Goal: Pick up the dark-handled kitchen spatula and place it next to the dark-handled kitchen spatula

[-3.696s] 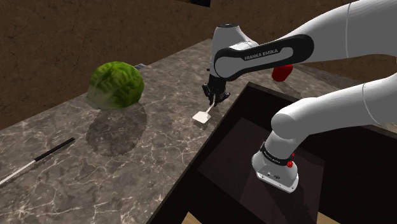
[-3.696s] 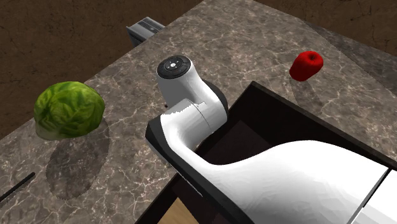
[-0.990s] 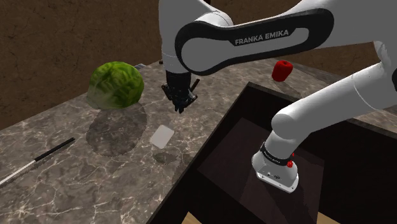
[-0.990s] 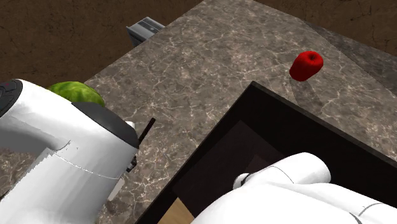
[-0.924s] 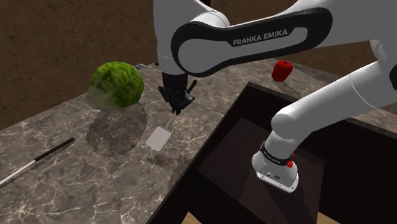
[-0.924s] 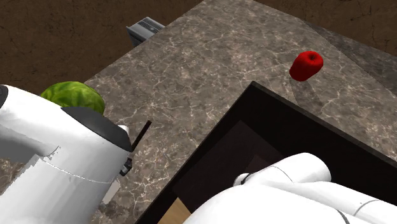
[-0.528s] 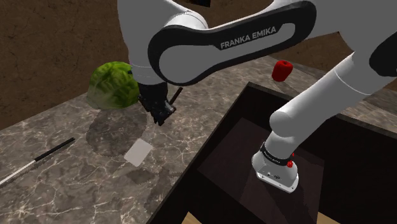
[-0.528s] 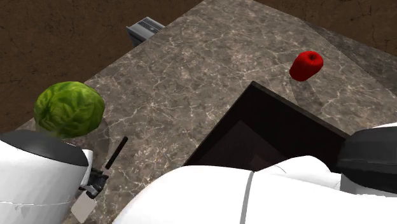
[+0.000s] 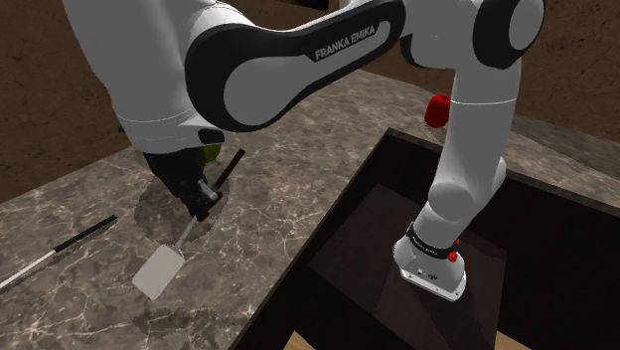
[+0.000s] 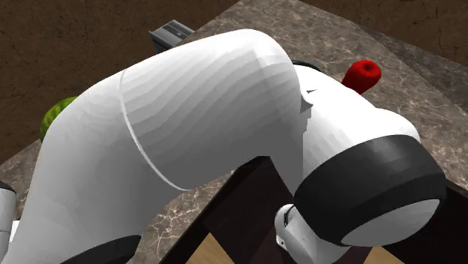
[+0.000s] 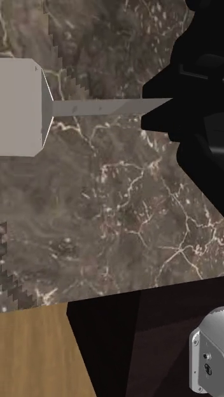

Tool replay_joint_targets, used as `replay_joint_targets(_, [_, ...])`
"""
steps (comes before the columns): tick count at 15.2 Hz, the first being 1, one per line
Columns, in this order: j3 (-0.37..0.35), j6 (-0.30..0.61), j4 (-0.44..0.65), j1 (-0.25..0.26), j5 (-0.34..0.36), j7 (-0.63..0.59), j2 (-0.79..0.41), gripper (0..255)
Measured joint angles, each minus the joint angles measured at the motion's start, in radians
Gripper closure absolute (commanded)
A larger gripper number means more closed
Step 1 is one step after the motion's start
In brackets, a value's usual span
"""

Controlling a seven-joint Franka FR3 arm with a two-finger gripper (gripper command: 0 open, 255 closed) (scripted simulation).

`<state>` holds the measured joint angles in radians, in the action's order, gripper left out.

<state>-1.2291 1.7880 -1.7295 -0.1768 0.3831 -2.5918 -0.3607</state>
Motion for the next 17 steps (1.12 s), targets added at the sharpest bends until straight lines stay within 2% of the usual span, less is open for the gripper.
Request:
replay_joint_targets(1, [0.045, -0.032, 0.067, 0.085, 0.045, -0.032, -0.058, 255])
replay_joint_targets(2, [0.074, -0.049, 0.112, 0.147, 0.076, -0.057, -0.100, 255])
replay_joint_targets(3, [0.094, -0.064, 0.149, 0.193, 0.097, -0.073, -0.129, 255])
replay_joint_targets(4, [0.105, -0.068, 0.163, 0.215, 0.109, -0.082, -0.145, 255])
replay_joint_targets(9, [0.124, -0.023, 0.130, 0.230, 0.133, -0.103, -0.170, 255])
replay_joint_targets(17, [0.146, 0.065, 0.053, 0.226, 0.165, -0.128, -0.197, 255])
